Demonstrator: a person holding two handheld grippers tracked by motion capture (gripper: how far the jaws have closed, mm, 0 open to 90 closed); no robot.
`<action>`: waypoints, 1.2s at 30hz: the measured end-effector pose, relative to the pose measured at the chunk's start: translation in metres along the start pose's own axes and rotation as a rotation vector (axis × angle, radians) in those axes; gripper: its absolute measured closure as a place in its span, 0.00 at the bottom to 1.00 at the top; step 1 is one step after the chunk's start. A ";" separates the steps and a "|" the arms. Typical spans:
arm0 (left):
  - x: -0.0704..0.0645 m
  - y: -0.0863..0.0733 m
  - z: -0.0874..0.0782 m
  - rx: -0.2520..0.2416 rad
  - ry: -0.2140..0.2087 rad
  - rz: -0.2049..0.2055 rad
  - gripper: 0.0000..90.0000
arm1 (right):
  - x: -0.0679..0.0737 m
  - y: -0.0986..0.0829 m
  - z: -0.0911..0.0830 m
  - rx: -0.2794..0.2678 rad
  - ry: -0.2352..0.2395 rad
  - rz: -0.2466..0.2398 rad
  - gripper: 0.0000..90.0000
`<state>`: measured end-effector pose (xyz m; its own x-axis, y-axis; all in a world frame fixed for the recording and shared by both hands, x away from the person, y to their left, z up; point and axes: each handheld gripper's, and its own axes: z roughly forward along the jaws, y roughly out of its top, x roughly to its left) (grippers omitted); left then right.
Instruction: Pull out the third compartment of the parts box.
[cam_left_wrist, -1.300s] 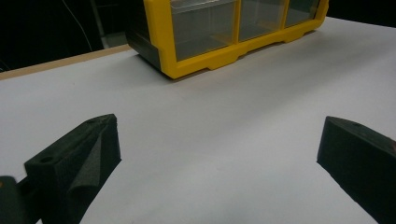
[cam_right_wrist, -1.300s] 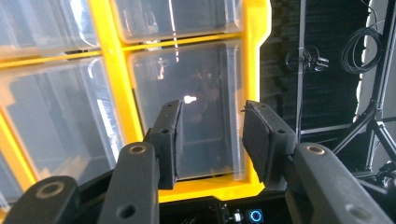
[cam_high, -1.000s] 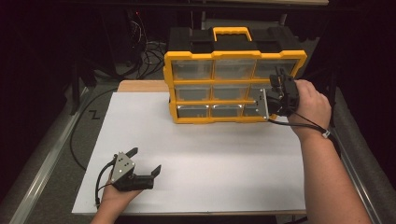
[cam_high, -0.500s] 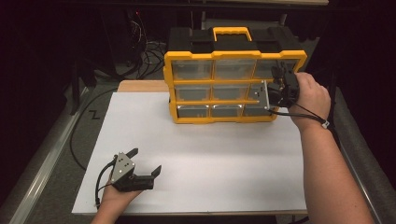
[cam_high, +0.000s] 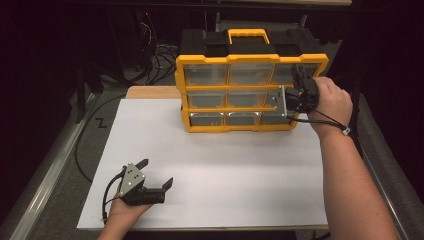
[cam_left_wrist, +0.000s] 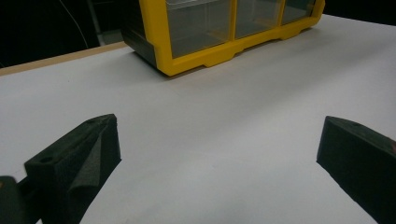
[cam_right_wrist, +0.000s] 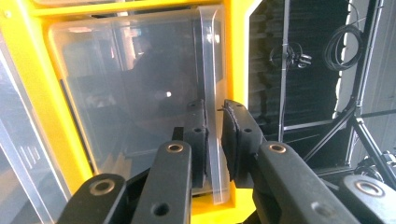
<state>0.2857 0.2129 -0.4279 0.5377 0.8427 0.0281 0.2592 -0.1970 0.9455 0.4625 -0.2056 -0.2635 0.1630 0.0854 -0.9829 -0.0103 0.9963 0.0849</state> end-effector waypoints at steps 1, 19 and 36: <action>0.000 0.000 0.000 -0.001 0.000 0.000 0.01 | 0.000 0.000 0.000 -0.001 -0.004 -0.010 0.93; 0.001 0.000 0.001 -0.003 -0.002 -0.009 0.01 | 0.001 -0.001 -0.008 -0.010 -0.022 -0.018 0.95; 0.000 0.000 0.000 -0.009 0.000 -0.005 0.01 | -0.012 -0.003 -0.021 -0.004 0.046 -0.020 0.70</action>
<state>0.2855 0.2130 -0.4274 0.5366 0.8435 0.0228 0.2546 -0.1876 0.9487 0.4402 -0.2099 -0.2549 0.1178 0.0652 -0.9909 -0.0116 0.9979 0.0642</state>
